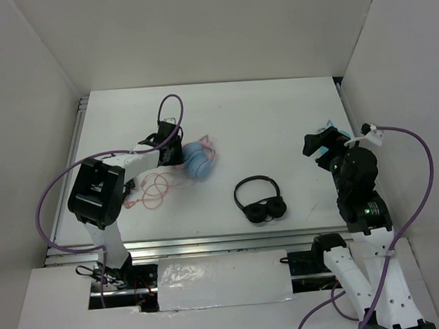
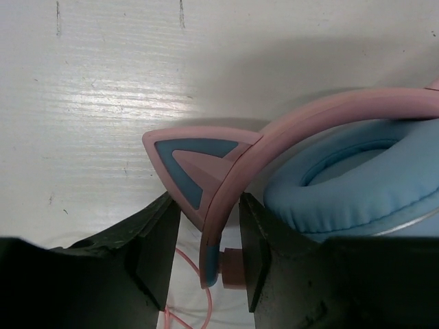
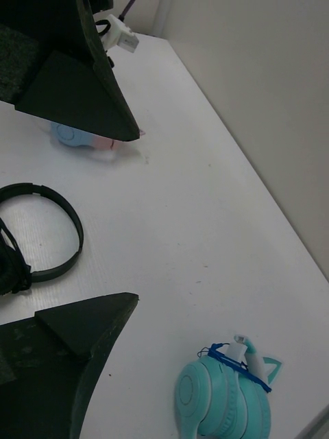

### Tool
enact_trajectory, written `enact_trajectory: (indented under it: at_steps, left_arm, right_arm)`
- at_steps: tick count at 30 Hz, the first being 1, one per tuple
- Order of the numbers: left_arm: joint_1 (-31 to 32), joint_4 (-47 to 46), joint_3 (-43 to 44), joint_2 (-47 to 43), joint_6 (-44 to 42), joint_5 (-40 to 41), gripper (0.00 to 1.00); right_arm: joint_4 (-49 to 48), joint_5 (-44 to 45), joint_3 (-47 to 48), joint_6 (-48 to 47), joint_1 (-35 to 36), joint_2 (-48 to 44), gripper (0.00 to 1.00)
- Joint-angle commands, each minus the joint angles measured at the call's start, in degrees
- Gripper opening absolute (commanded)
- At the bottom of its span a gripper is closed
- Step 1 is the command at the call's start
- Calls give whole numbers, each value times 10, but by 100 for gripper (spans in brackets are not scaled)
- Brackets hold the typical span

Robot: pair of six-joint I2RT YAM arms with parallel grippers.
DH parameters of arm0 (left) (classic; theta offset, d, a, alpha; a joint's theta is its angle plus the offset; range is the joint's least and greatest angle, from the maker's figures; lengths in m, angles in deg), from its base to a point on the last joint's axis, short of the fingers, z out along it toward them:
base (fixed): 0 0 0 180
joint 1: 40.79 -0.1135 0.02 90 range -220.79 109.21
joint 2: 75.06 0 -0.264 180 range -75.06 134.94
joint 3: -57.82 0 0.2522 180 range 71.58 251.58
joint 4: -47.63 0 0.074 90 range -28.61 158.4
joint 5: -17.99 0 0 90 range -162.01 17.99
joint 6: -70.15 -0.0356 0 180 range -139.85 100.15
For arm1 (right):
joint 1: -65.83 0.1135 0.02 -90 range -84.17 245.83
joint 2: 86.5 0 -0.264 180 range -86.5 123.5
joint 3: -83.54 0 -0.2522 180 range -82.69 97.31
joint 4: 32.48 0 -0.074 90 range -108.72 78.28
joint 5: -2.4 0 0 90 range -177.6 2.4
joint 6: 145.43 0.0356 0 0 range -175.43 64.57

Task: Wrap the headphones

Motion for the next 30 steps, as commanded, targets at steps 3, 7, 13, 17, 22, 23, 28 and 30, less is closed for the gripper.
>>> enact_trajectory:
  at_steps: [3, 7, 13, 17, 22, 23, 28, 30]
  left_arm:
    - [3, -17, -7, 15, 14, -10, 45]
    - [3, -19, -7, 24, 20, -7, 36]
    - [4, -20, -1, 5, 22, 4, 0]
    - [6, -14, 26, -36, 3, 23, 0]
    - [28, -16, 73, -133, -36, 64, 0]
    - [34, -18, 81, -149, -45, 71, 0]
    - [78, -38, 87, -241, -94, 103, 0]
    - [86, -58, 69, -276, -98, 94, 0]
  right_arm:
    - [-5, 4, -2, -7, 3, -8, 100]
    - [-6, 4, -5, -7, 3, -12, 100]
    - [-12, -2, -5, -13, 4, -19, 100]
    - [-26, -30, -11, -23, 4, -17, 100]
    - [-52, -110, -16, -43, 3, -12, 100]
    - [-56, -129, -19, -49, 3, -11, 100]
    - [-86, -157, -33, -51, 6, -10, 99]
    - [-98, -167, -44, -51, 5, -8, 99]
